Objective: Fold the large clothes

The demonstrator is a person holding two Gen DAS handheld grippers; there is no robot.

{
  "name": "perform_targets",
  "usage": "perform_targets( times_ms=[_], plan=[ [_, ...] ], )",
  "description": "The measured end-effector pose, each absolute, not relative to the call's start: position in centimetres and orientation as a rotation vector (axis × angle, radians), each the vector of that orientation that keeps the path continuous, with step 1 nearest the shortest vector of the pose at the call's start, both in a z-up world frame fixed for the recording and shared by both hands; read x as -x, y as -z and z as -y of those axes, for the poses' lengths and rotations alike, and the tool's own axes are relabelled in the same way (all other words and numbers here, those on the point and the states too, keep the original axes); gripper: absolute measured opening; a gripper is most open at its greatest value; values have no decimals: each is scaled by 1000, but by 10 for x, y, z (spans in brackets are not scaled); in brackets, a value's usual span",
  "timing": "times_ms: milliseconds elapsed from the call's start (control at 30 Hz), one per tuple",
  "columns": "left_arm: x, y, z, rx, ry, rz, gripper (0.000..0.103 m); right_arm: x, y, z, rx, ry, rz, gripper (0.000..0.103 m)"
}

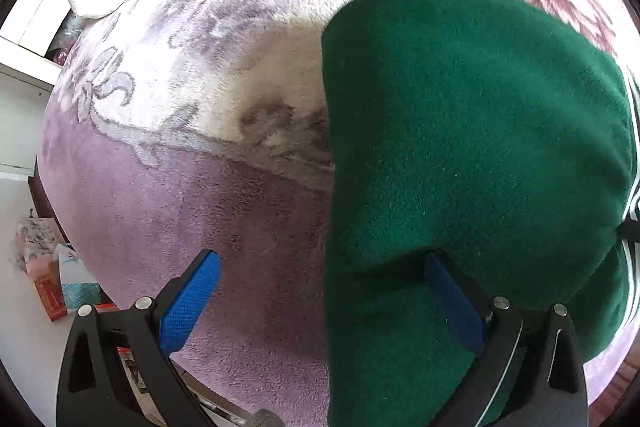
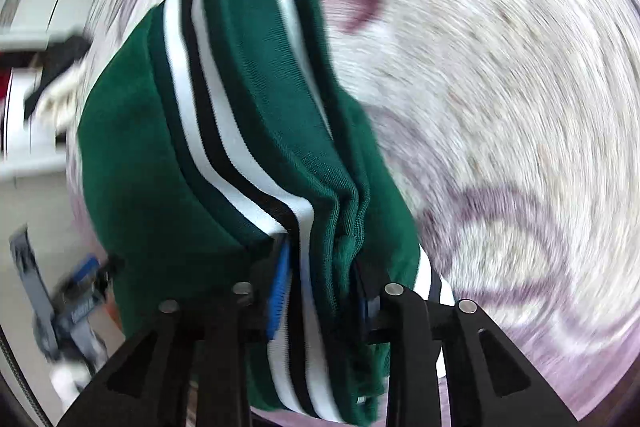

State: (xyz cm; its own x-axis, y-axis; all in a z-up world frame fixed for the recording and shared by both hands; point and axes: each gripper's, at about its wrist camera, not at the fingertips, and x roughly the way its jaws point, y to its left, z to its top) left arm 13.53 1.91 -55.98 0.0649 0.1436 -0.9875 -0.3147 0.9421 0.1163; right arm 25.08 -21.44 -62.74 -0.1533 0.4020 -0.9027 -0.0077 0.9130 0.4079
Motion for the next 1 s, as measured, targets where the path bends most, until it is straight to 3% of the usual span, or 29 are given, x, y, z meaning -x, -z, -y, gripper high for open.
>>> perform_targets(
  times_ms=[100,267,367,400,467,567,700,733,833,900,1000],
  plan=[
    [-136,545,-21,104,-341,-1447,103,-265,607,227,-313,-387,-1744,39],
    [-147,527,-27,100,-358,-1398,103,-300,563,251,-341,-404,-1455,39],
    [-157,524,-32,108,-372,-1383,103,-330,585,242,-329,-455,-1546,68],
    [-160,523,-35,113,-376,-1380,103,-340,600,234,-310,-454,-1601,58],
    [-166,523,-33,124,-381,-1378,103,-357,619,228,-369,-462,-1621,19],
    [-168,520,-38,138,-382,-1362,103,-360,597,216,-287,-389,-1564,13],
    [-161,528,-39,137,-387,-1396,103,-363,592,214,-247,-336,-1521,14],
    [-155,529,-39,132,-392,-1408,103,-363,601,212,-204,-355,-1542,16],
    [-141,525,-39,126,-405,-1413,103,-351,581,220,-157,-383,-1571,38],
    [-127,523,-41,135,-424,-1433,103,-340,566,242,-208,-360,-1593,60],
    [-111,524,-42,174,-432,-1463,103,-285,549,297,-392,-293,-1653,66]
  ],
)
